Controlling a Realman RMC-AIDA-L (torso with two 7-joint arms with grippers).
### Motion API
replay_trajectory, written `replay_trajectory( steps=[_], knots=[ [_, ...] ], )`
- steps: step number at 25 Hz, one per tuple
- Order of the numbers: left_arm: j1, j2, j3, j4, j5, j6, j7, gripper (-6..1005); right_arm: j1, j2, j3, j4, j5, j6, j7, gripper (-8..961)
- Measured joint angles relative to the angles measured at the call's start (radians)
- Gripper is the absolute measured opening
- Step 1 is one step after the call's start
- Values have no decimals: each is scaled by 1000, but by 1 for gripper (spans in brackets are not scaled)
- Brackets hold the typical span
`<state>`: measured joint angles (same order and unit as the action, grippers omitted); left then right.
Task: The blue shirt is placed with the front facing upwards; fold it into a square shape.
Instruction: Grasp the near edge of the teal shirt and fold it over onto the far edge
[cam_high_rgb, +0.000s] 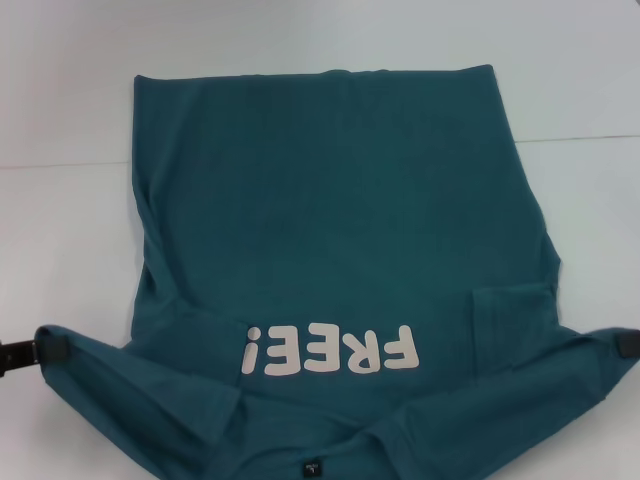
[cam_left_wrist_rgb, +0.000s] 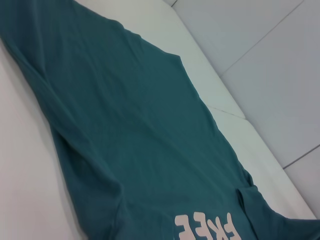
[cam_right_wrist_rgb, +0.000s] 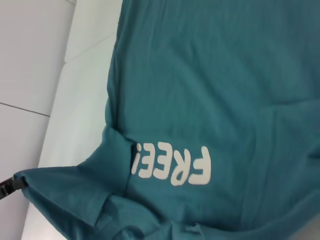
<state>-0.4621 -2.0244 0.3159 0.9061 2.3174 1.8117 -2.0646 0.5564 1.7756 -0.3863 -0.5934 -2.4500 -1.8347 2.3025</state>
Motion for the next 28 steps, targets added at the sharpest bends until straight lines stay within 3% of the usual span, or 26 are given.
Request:
replay_trajectory(
  steps=[15, 20, 28],
  knots=[
    [13, -8, -3, 1, -20, 17, 16, 36, -8, 7, -3, 2, 3, -3, -18, 9],
    [-10, -8, -3, 0, -27, 18, 15, 36, 9, 7, 7, 1, 43, 18, -9, 9],
    [-59, 17, -20, -2, -89, -22, -8, 35, 35, -1, 13, 5, 152, 86, 41, 9]
  ],
)
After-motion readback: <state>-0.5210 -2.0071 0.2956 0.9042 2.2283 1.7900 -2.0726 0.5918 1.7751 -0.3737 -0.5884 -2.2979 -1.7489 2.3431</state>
